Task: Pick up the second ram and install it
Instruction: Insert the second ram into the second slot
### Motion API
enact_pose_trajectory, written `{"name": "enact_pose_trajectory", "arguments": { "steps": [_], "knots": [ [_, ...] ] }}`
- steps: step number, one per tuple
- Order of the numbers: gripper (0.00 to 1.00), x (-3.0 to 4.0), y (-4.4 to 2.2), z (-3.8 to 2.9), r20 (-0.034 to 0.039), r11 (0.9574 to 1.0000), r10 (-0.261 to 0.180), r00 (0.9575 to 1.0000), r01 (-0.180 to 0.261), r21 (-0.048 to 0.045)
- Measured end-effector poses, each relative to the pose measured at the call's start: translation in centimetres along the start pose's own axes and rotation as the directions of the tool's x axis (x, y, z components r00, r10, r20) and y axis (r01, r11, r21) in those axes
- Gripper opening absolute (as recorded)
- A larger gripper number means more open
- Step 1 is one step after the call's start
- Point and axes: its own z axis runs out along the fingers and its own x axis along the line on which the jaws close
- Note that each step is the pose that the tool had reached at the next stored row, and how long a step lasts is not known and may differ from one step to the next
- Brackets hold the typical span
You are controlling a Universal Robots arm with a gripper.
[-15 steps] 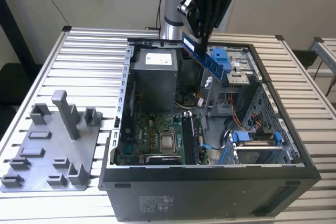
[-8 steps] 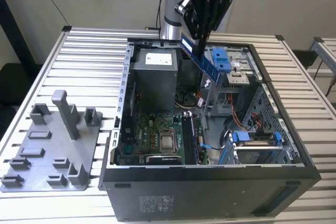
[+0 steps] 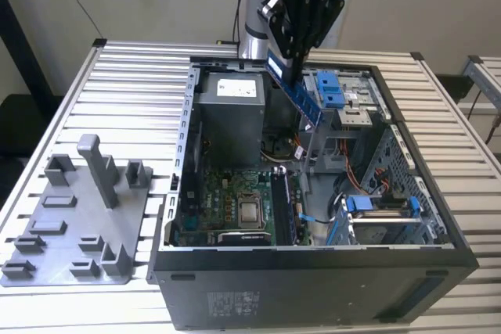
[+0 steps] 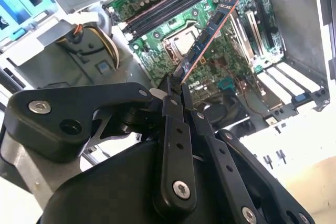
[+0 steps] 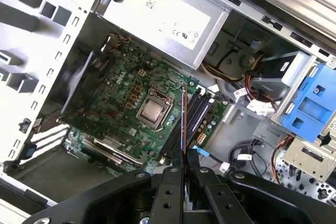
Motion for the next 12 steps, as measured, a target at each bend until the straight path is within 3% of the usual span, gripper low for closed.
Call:
{"name": "enact_pose_trajectory", "arguments": {
  "steps": [6,12],
  "knots": [
    [0.14,0.0,-0.01,0.02,-0.0175,0.9998,0.019,0.9997,-0.019,-0.0099],
    [0.14,0.01,-0.02,0.02,-0.041,0.9992,0.034,0.9986,-0.035,-0.022]
  ]
}}
